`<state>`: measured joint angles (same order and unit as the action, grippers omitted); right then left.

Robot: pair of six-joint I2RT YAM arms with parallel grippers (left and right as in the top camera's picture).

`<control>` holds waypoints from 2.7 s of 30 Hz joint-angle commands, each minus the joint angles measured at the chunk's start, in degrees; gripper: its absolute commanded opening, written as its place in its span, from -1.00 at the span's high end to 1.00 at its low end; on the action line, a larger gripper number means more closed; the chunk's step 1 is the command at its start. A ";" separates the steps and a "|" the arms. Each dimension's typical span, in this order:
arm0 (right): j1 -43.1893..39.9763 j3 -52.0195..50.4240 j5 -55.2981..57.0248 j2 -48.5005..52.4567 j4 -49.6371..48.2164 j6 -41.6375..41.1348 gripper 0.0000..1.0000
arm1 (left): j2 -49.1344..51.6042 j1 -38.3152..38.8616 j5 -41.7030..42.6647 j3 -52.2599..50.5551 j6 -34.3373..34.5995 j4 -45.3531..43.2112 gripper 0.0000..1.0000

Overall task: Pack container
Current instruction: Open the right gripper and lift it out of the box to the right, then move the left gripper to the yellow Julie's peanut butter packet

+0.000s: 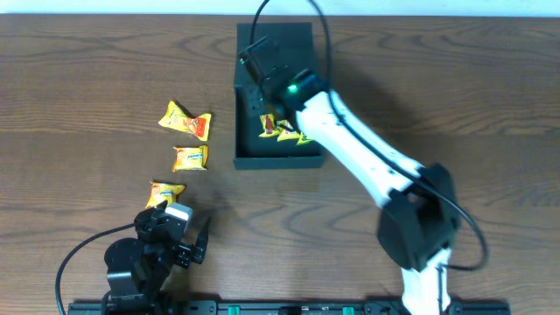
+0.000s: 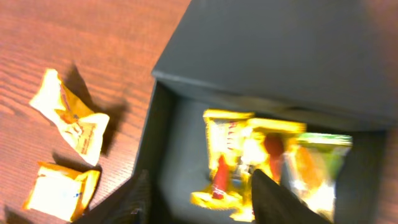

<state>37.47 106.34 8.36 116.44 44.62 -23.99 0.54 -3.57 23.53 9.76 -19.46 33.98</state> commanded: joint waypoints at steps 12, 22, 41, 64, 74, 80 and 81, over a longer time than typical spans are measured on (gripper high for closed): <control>-26.05 -0.15 10.88 -23.19 14.58 12.04 -0.98 | -0.33 0.22 -0.15 -0.61 0.22 -0.17 -0.91; -40.11 -0.17 7.72 -18.18 10.03 14.64 -0.99 | -0.31 0.22 1.11 -0.55 2.62 0.44 -0.91; -40.61 -0.17 7.69 -12.28 4.04 14.64 -0.99 | -0.15 0.15 10.49 -0.55 24.41 -32.81 -0.91; -40.50 -0.17 4.66 -12.28 5.38 14.62 -0.99 | 76.54 0.28 16.94 49.88 40.48 -29.05 -0.91; -40.50 -0.17 4.66 -12.28 6.86 14.62 -0.98 | 86.60 1.05 0.85 49.90 68.22 -33.31 -0.92; -40.50 -0.17 4.66 -12.28 6.62 14.62 -0.99 | 87.19 2.89 -11.65 52.52 73.24 -19.67 -0.92; -40.50 -0.17 4.66 -12.26 6.56 14.62 -0.99 | 87.58 3.02 -12.72 53.44 73.68 -17.66 -0.92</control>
<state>-2.83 106.32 12.82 103.74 51.33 -9.98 87.37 -0.93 16.75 60.14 51.40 15.62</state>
